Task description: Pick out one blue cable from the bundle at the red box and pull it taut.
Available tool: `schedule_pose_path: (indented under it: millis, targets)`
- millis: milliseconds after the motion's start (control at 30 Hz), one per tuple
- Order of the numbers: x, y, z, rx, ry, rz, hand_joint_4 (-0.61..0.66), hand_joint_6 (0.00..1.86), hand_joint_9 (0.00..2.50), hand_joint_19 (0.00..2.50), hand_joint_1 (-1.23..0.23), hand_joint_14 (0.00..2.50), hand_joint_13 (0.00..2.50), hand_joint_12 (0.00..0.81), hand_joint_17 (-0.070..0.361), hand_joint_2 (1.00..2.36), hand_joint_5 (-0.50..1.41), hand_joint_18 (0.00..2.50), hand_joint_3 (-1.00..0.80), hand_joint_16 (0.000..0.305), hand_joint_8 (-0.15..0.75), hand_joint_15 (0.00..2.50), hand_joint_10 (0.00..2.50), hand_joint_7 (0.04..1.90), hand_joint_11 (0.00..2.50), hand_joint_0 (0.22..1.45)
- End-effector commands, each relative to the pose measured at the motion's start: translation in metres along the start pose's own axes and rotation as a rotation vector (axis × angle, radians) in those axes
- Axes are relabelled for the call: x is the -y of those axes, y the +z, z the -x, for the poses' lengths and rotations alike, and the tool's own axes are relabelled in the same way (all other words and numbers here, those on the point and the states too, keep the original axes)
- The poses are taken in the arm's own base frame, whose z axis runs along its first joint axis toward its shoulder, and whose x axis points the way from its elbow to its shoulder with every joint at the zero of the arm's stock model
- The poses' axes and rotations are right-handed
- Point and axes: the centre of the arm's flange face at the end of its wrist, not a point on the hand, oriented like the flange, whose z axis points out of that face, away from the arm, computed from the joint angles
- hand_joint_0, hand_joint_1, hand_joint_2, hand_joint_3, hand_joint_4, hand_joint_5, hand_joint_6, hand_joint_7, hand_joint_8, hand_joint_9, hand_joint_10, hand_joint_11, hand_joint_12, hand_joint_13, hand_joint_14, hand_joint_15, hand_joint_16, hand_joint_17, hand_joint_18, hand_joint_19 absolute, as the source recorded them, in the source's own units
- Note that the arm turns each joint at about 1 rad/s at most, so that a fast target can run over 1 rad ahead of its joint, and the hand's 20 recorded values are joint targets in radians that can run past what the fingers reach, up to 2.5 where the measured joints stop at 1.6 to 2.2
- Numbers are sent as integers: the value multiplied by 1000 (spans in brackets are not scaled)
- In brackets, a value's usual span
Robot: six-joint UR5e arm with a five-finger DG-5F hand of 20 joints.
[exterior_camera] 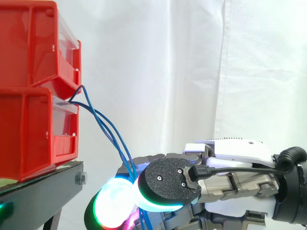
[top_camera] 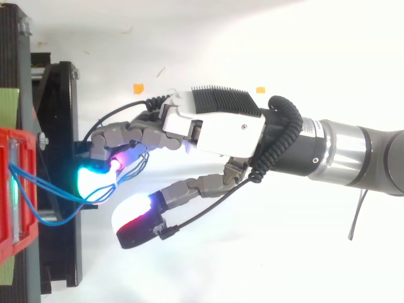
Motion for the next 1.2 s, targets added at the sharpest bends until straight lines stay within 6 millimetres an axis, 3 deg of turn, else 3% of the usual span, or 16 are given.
schedule_pose_path:
  millis: [0,333,500,733,967,1033,1167]
  targets:
    - [0,0,0,0,0,1,45,500,833,599,-638,18,724,301,96,1010,-91,471,-377,43,212,405,13,1247,348,576]
    - [0,0,0,-16,3,10,58,501,837,591,-626,16,733,311,101,1001,-94,488,-491,45,221,406,12,1234,336,539]
    - [1,0,2,-22,4,13,103,501,846,567,-515,15,752,329,112,1000,-95,525,-500,50,232,393,13,1201,326,472]
    - [1,0,1,-40,4,23,110,501,854,555,-490,14,765,335,117,1000,-96,544,-500,52,234,386,11,1184,321,446]
    - [1,1,2,-55,3,31,38,501,851,589,-267,16,753,297,101,1000,-95,499,-500,45,195,404,12,1197,322,543]
    - [0,1,3,-56,3,32,23,501,849,601,-275,17,752,295,98,1000,-94,490,-500,44,189,410,14,1202,330,570]
    - [0,1,3,-59,3,36,8,500,851,607,-448,18,745,294,97,1007,-94,485,-417,43,194,420,13,1247,344,607]
